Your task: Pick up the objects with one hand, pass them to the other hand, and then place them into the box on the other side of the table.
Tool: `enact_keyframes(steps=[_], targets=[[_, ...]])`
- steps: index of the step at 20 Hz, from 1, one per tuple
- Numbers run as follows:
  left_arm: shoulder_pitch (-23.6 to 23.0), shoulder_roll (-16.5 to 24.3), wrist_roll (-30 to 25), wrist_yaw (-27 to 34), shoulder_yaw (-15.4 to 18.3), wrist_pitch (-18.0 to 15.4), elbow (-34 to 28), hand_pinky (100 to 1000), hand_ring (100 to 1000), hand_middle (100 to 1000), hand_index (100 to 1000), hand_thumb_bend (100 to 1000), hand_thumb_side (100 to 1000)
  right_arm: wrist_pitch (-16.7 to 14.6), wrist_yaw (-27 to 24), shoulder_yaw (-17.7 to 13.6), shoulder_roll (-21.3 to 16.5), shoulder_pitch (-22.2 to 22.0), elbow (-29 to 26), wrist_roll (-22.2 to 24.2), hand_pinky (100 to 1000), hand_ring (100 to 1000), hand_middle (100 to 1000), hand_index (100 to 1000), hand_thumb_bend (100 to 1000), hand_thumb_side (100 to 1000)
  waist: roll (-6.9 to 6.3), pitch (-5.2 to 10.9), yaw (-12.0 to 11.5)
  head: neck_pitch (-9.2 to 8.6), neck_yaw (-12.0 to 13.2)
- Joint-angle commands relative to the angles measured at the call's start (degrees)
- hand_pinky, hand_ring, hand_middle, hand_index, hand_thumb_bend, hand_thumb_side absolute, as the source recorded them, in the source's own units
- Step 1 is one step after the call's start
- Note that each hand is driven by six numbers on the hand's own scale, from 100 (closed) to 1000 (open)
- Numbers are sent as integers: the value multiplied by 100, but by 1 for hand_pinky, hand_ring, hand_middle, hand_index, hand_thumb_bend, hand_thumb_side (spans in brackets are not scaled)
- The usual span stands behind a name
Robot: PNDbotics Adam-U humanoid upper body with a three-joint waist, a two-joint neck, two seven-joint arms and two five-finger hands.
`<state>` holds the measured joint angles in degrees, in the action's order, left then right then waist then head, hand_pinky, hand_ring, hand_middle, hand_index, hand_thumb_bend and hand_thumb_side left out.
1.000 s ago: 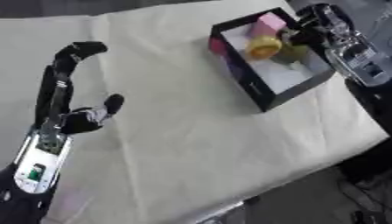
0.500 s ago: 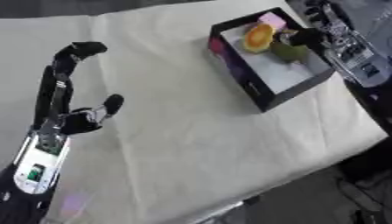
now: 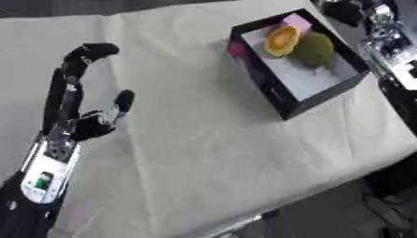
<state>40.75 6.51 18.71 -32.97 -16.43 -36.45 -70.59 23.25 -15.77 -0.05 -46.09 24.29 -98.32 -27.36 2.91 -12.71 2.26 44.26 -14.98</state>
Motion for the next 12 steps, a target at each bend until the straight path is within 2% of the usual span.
enact_keyframes(steps=[1, 2, 5, 10, 12], targets=[[44, 265, 71, 177, 134, 271, -251, 779, 788, 688, 827, 133, 648, -315, -556, -395, -411, -193, -798, -107, 717, 898, 900, 948, 100, 253, -83, 224, -8, -14, 361], [24, 338, 59, 280, 161, 400, -302, 782, 791, 694, 831, 100, 640, -402, -670, -506, -452, -318, -987, -79, 715, 895, 907, 945, 100, 208, -94, 238, -15, -14, 472], [-45, 571, -147, 687, 231, 851, -558, 794, 807, 721, 839, 100, 642, -618, -834, -811, -504, -674, -1403, 50, 712, 892, 905, 932, 100, 164, -127, 264, -36, -14, 678], [-179, 1021, -722, 1600, 431, 1635, -1366, 799, 817, 741, 852, 100, 690, -1138, -870, -1154, -399, -1140, -1619, -1, 713, 891, 900, 927, 100, 147, -181, 273, -80, -14, 737], [-262, 1228, -980, 2047, 523, 1914, -1731, 804, 829, 757, 865, 100, 691, -1199, -848, -1198, -361, -1284, -1625, 6, 707, 897, 916, 930, 100, 155, -200, 263, -90, -14, 714]])
